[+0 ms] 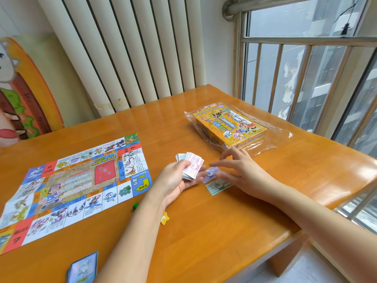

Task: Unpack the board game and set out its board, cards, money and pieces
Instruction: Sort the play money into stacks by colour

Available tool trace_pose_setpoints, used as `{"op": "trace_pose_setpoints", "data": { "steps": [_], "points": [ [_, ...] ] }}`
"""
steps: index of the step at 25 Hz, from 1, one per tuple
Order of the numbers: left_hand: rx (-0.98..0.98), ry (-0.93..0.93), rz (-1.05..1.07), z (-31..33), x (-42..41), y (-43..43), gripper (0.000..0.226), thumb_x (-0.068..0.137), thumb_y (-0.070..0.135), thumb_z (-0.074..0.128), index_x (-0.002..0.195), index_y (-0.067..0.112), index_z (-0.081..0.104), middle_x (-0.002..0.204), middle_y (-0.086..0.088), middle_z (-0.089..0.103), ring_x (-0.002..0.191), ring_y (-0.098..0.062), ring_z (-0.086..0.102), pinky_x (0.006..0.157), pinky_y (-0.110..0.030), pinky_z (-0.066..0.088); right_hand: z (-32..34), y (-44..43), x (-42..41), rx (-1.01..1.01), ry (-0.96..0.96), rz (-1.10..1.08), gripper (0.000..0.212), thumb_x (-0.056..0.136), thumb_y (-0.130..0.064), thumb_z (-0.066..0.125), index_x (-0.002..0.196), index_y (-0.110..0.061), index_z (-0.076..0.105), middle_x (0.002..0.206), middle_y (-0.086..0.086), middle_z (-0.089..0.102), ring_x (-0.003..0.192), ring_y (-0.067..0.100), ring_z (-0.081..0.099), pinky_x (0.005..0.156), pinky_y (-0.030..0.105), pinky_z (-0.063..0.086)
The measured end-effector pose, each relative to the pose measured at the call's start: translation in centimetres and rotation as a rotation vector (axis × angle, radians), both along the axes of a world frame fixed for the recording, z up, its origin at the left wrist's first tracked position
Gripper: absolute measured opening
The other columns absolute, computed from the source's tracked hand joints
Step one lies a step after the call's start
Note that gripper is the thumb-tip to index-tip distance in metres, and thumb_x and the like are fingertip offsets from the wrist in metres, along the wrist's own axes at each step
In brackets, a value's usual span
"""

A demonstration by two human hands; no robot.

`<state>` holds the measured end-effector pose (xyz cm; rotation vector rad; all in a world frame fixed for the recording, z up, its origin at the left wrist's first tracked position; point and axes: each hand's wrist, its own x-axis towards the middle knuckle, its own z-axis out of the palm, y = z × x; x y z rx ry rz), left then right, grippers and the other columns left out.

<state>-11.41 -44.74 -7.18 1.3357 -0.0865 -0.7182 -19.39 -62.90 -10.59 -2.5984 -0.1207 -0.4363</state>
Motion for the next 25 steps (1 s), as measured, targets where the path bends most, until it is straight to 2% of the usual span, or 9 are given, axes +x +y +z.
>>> {"op": "trace_pose_setpoints", "data": {
  "steps": [2, 4, 6, 9, 13, 16, 20, 25],
  "points": [
    [-0.001, -0.069, -0.037, 0.2, -0.2, 0.0, 0.024, 0.098, 0.004, 0.037, 0.095, -0.001, 0.060, 0.090, -0.019, 0.069, 0.080, -0.026, 0.069, 0.071, -0.030, 0.056, 1.0, 0.5, -0.1, 0.266, -0.045, -0.059, 0.027, 0.091, -0.042, 0.055, 0.108, -0.029, 0.070, 0.099, -0.007, 0.056, 0.086, 0.007, 0.050, 0.080, 0.018, 0.038],
    [0.009, -0.140, -0.097, 0.1, -0.6, 0.0, 0.020, 0.097, 0.003, 0.041, 0.099, 0.003, 0.061, 0.085, -0.011, 0.071, 0.074, -0.019, 0.070, 0.067, -0.027, 0.056, 2.1, 1.2, -0.1, 0.547, -0.018, -0.089, 0.016, 0.088, -0.035, 0.064, 0.095, -0.023, 0.073, 0.083, -0.005, 0.066, 0.068, 0.006, 0.055, 0.068, 0.020, 0.044],
    [0.029, -0.212, -0.157, -0.2, -1.0, 0.2, 0.017, 0.094, 0.003, 0.050, 0.105, 0.006, 0.062, 0.089, -0.007, 0.072, 0.077, -0.016, 0.070, 0.070, -0.026, 0.055, 2.8, 1.7, -0.2, 0.698, 0.059, -0.094, 0.015, 0.082, -0.030, 0.072, 0.081, -0.015, 0.073, 0.063, -0.005, 0.066, 0.056, 0.005, 0.056, 0.057, 0.020, 0.046],
    [0.067, -0.283, -0.214, -0.4, -1.5, 0.4, 0.022, 0.089, 0.004, 0.058, 0.110, 0.007, 0.063, 0.098, -0.007, 0.071, 0.084, -0.016, 0.068, 0.073, -0.026, 0.053, 3.1, 2.0, -0.8, 0.748, 0.144, -0.107, 0.018, 0.075, -0.022, 0.079, 0.065, -0.011, 0.069, 0.051, -0.005, 0.063, 0.046, 0.004, 0.053, 0.048, 0.016, 0.042],
    [-0.029, -0.191, -0.258, 0.1, -2.2, 0.5, 0.018, 0.094, 0.005, 0.049, 0.099, 0.010, 0.065, 0.091, -0.002, 0.074, 0.081, -0.012, 0.070, 0.071, -0.025, 0.057, 2.9, 2.1, -1.9, 0.788, 0.155, -0.150, 0.018, 0.073, -0.020, 0.080, 0.063, -0.010, 0.069, 0.054, 0.003, 0.065, 0.045, 0.009, 0.053, 0.045, 0.018, 0.042],
    [-0.007, -0.214, -0.250, -0.2, -2.0, 0.6, 0.018, 0.094, 0.003, 0.049, 0.104, 0.006, 0.064, 0.095, -0.007, 0.073, 0.083, -0.016, 0.068, 0.073, -0.028, 0.057, 3.2, 2.1, -2.4, 0.806, 0.135, -0.159, 0.014, 0.073, -0.015, 0.080, 0.067, -0.009, 0.069, 0.059, 0.008, 0.068, 0.046, 0.011, 0.057, 0.048, 0.018, 0.046],
    [0.065, -0.317, -0.182, -0.3, -2.0, 0.8, 0.020, 0.087, -0.003, 0.060, 0.102, 0.009, 0.063, 0.088, -0.004, 0.072, 0.071, -0.012, 0.067, 0.062, -0.023, 0.054, 3.8, 2.5, -2.8, 0.858, 0.120, -0.155, 0.012, 0.072, -0.007, 0.080, 0.077, -0.009, 0.070, 0.059, 0.001, 0.069, 0.048, 0.008, 0.060, 0.050, 0.018, 0.051],
    [0.036, -0.320, -0.161, -0.4, -2.1, 0.8, 0.026, 0.084, -0.004, 0.063, 0.106, 0.009, 0.064, 0.095, -0.004, 0.073, 0.083, -0.016, 0.069, 0.073, -0.026, 0.056, 3.7, 3.1, -3.1, 0.838, 0.098, -0.195, 0.009, 0.076, -0.009, 0.077, 0.085, -0.006, 0.076, 0.061, 0.002, 0.069, 0.048, 0.004, 0.058, 0.051, 0.014, 0.048]
  ]
}}
